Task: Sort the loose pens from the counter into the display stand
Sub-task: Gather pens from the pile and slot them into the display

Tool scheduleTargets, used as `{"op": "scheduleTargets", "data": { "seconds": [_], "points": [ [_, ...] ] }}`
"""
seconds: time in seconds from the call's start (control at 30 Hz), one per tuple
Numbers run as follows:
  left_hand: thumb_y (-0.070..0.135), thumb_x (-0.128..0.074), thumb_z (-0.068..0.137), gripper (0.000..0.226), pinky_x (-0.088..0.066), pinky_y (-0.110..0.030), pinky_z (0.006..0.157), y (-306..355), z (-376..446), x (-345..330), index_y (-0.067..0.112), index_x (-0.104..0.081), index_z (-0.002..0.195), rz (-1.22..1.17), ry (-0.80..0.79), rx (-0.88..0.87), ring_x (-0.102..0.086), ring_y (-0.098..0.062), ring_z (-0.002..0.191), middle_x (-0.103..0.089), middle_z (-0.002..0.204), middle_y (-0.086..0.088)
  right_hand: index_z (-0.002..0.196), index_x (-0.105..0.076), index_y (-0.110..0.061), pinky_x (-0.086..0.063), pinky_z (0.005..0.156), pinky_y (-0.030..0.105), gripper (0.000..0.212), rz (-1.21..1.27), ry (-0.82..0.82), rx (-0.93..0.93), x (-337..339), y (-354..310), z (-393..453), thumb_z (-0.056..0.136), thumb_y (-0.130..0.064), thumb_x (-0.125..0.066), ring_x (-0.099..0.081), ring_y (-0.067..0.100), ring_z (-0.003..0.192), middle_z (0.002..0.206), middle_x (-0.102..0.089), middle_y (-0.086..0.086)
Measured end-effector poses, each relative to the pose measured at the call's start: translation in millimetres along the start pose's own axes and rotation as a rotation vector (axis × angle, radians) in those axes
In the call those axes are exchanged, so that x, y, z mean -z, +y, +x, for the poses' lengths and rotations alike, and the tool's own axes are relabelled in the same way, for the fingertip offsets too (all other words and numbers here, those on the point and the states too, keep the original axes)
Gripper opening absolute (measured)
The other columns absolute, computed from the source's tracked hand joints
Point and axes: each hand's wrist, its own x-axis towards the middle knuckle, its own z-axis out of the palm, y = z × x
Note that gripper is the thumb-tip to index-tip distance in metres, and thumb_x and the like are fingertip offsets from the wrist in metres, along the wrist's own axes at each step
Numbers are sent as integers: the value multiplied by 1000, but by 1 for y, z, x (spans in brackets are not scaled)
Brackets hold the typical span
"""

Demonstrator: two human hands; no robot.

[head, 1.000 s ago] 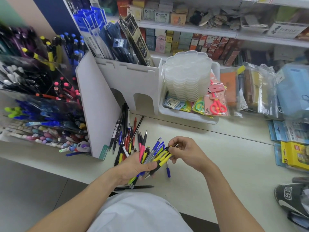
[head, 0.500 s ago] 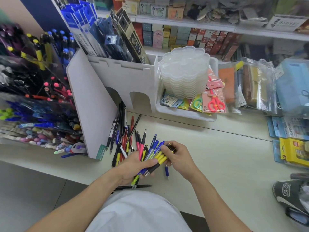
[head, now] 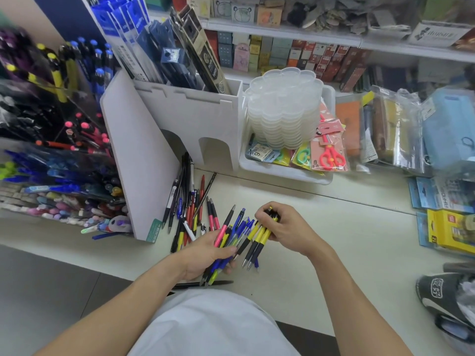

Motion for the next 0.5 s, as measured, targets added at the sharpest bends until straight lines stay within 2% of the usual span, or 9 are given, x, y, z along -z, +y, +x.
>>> {"op": "scheduleTargets", "data": {
  "seconds": [0.07,0.17,0.23,0.27,0.3,0.33,0.4,0.5],
  "points": [
    [11,-59,99,24,-55,-37,71,3,-2,1,8,-59,123,-67,-11,6,-66,-28,83,-65,90,-15,96,-62,-12,-56,67,34,16,-3,-24,-26,1,1,0,104,-25,-57,-61,18,70,79,-63,3],
    [19,-63,95,37,-56,-37,74,-1,-1,1,17,-57,132,-146,-17,33,-67,-27,89,-70,97,-6,96,-60,-15,-60,74,43,18,-15,-73,-68,-4,7,2,105,-29,-54,-64,21,73,80,-64,4],
    [27,-66,92,47,-53,-41,95,-7,3,2,19,-55,136,-154,-16,31,-66,-21,105,-71,116,-5,96,-59,-15,-58,70,40,18,-37,-108,-71,-8,9,3,105,-30,-53,-64,21,71,78,-65,4],
    [29,-66,92,45,-46,-43,106,-8,5,0,20,-56,135,-163,-16,32,-64,-18,113,-71,121,-1,97,-59,-14,-57,65,35,18,-38,-122,-76,-9,10,3,106,-30,-53,-64,20,69,77,-65,4],
    [29,-62,96,37,-43,-41,110,-7,5,-2,21,-58,131,-186,-13,34,-64,-13,116,-72,121,3,98,-58,-13,-55,64,33,19,-29,-133,-83,-11,10,2,106,-29,-53,-65,20,67,75,-64,4],
    [27,-57,100,27,-46,-35,106,-3,4,-5,22,-60,126,-218,-8,43,-65,-7,112,-74,116,6,99,-58,-12,-54,64,33,19,-18,-143,-90,-13,12,2,106,-29,-53,-65,20,68,75,-64,4],
    [29,-48,103,26,-48,-26,93,3,3,-8,21,-62,124,-282,-15,61,-68,-6,108,-75,115,4,101,-59,-11,-55,67,35,20,-15,-160,-101,-17,14,1,105,-30,-54,-68,22,70,75,-65,3],
    [32,-48,103,33,-46,-36,103,2,5,-8,14,-63,127,-342,-3,55,-67,-20,116,-71,122,-10,103,-60,-6,-51,58,31,23,-33,-120,-84,-27,15,1,105,-28,-55,-65,18,61,73,-65,5]
  ]
}}
